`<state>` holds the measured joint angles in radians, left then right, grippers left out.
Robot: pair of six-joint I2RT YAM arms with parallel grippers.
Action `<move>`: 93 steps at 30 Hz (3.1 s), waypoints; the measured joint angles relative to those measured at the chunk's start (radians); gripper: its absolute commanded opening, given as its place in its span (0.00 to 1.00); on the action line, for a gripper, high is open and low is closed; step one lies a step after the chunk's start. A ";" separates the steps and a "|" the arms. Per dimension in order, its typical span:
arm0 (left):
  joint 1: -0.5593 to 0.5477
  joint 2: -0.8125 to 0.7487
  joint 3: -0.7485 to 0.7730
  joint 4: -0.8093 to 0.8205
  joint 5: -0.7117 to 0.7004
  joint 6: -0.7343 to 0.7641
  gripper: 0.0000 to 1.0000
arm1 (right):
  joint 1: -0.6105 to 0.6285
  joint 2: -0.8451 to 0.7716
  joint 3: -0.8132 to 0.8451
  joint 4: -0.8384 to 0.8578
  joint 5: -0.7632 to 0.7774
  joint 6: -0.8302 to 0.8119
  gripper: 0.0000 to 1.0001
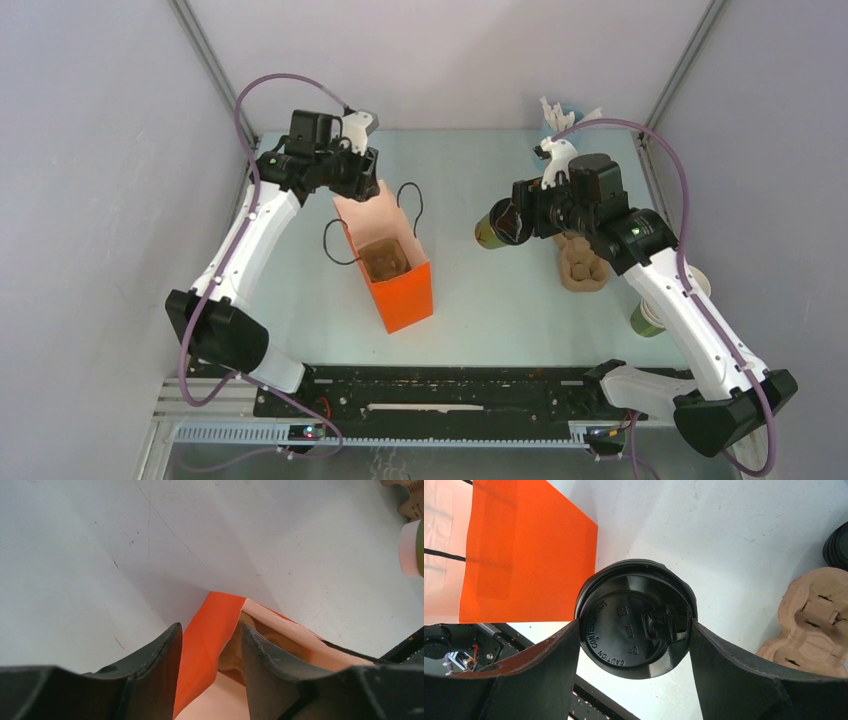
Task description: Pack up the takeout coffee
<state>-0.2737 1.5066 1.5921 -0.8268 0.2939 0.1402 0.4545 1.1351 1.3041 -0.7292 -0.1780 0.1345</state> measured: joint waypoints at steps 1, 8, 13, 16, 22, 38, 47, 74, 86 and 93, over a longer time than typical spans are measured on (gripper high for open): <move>0.000 0.001 0.000 0.001 0.000 0.000 0.44 | 0.000 0.000 0.000 -0.002 0.000 0.000 0.69; -0.024 0.012 0.000 0.003 -0.006 0.000 0.35 | 0.001 -0.006 0.000 -0.003 0.000 0.000 0.69; -0.042 0.014 0.001 0.005 -0.023 0.001 0.18 | 0.001 -0.017 0.000 -0.003 0.000 0.000 0.68; -0.053 0.014 0.001 0.010 -0.045 0.004 0.05 | 0.003 -0.019 0.000 -0.004 0.000 0.000 0.67; -0.067 0.011 0.001 0.046 -0.109 -0.002 0.00 | 0.005 -0.043 0.000 -0.006 0.004 0.000 0.66; -0.319 -0.486 -0.426 0.551 -0.560 -0.260 0.00 | 0.109 -0.211 0.000 -0.016 -0.017 -0.066 0.59; -0.363 -0.713 -0.851 0.805 -0.593 -0.335 0.00 | 0.329 -0.340 -0.018 -0.079 -0.037 -0.160 0.57; -0.411 -1.224 -1.305 0.864 -0.634 -0.589 0.00 | 0.757 -0.171 -0.097 0.103 0.170 -0.562 0.53; -0.411 -1.322 -1.329 0.774 -0.724 -0.667 0.00 | 0.857 0.039 -0.041 0.198 0.335 -0.845 0.51; -0.412 -1.250 -1.297 0.723 -0.783 -0.665 0.00 | 0.890 0.119 0.005 0.210 0.421 -0.940 0.51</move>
<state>-0.6853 0.2569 0.2951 -0.1043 -0.4889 -0.5243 1.3445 1.2537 1.3094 -0.5190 0.2428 -0.8051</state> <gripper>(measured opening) 0.005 0.806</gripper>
